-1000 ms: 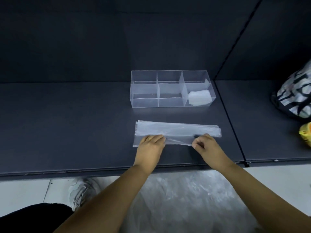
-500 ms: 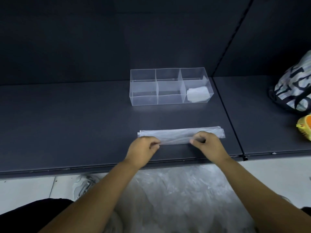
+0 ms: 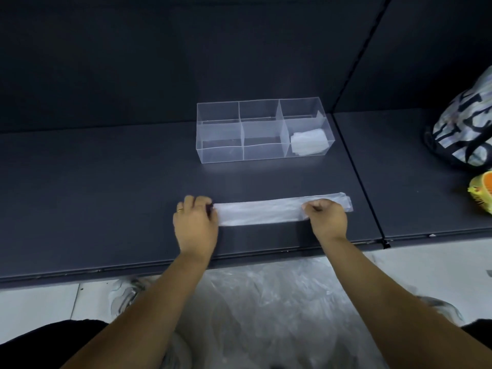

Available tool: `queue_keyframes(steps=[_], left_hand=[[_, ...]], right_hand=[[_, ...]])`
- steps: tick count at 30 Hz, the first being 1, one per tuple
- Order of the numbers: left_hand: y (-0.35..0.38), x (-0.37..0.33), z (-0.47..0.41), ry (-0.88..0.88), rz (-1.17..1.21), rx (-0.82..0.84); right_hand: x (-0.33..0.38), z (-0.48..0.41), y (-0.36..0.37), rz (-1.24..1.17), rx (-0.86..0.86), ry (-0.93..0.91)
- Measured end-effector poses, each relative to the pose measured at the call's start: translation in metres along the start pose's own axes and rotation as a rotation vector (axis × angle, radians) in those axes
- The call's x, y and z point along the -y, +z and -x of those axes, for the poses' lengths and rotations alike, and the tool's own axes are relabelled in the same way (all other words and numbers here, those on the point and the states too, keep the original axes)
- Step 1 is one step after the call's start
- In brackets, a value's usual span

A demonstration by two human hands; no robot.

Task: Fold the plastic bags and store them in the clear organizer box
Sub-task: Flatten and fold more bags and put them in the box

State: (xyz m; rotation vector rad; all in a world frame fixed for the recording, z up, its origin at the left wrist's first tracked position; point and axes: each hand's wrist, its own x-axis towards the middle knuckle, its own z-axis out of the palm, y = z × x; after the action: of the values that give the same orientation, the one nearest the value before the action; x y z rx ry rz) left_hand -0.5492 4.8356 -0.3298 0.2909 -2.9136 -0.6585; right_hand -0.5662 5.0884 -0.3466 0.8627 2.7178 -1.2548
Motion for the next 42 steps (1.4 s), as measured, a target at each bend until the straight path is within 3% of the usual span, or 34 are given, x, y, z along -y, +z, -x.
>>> queue_keyframes(steps=[2, 4, 6, 8, 11, 13, 15, 16, 19, 22, 27, 30, 36, 38, 42], left_hand=[[0.011, -0.017, 0.017, 0.271, -0.023, -0.054], [0.028, -0.031, 0.034, 0.470, -0.042, 0.085], [0.042, -0.034, 0.044, 0.440, -0.174, 0.280], [0.054, -0.026, 0.047, 0.354, -0.285, 0.365], [0.063, -0.019, 0.047, 0.345, -0.348, 0.376], [0.063, -0.019, 0.046, 0.347, -0.360, 0.396], [0.062, -0.017, 0.045, 0.363, -0.358, 0.396], [0.061, -0.016, 0.044, 0.377, -0.355, 0.393], [0.055, -0.014, 0.040, 0.407, -0.334, 0.368], [0.052, -0.015, 0.039, 0.437, -0.351, 0.373], [0.052, -0.013, 0.036, 0.475, -0.361, 0.367], [0.049, -0.010, 0.030, 0.515, -0.368, 0.384], [0.049, 0.001, 0.006, 0.608, -0.458, 0.435], [0.046, 0.000, -0.003, 0.642, -0.490, 0.456], [0.038, -0.028, 0.004, 0.623, -0.371, 0.442]], right_hand=[[0.002, 0.001, 0.001, 0.042, -0.019, -0.005], [0.005, 0.001, 0.002, 0.081, -0.029, 0.012], [0.011, 0.002, 0.002, 0.097, -0.033, 0.057], [0.017, 0.005, 0.001, 0.175, -0.103, 0.052], [0.024, 0.019, 0.005, 0.164, -0.239, -0.316], [0.025, 0.033, 0.016, 0.111, 0.018, -0.652], [0.015, 0.043, 0.029, 0.272, 0.339, -0.789], [0.006, 0.042, 0.032, 0.386, 0.403, -0.804], [-0.023, 0.019, 0.017, 0.588, 0.323, -0.766], [-0.044, -0.013, -0.020, 0.636, 0.191, -0.597], [-0.051, -0.048, -0.066, 0.422, 0.074, -0.405], [-0.040, -0.060, -0.072, 0.456, 0.066, -0.326], [-0.038, -0.052, -0.071, 0.591, 0.089, -0.377], [-0.042, -0.042, -0.073, 0.495, 0.093, -0.378], [-0.042, -0.012, -0.090, -0.017, 0.259, -0.075]])
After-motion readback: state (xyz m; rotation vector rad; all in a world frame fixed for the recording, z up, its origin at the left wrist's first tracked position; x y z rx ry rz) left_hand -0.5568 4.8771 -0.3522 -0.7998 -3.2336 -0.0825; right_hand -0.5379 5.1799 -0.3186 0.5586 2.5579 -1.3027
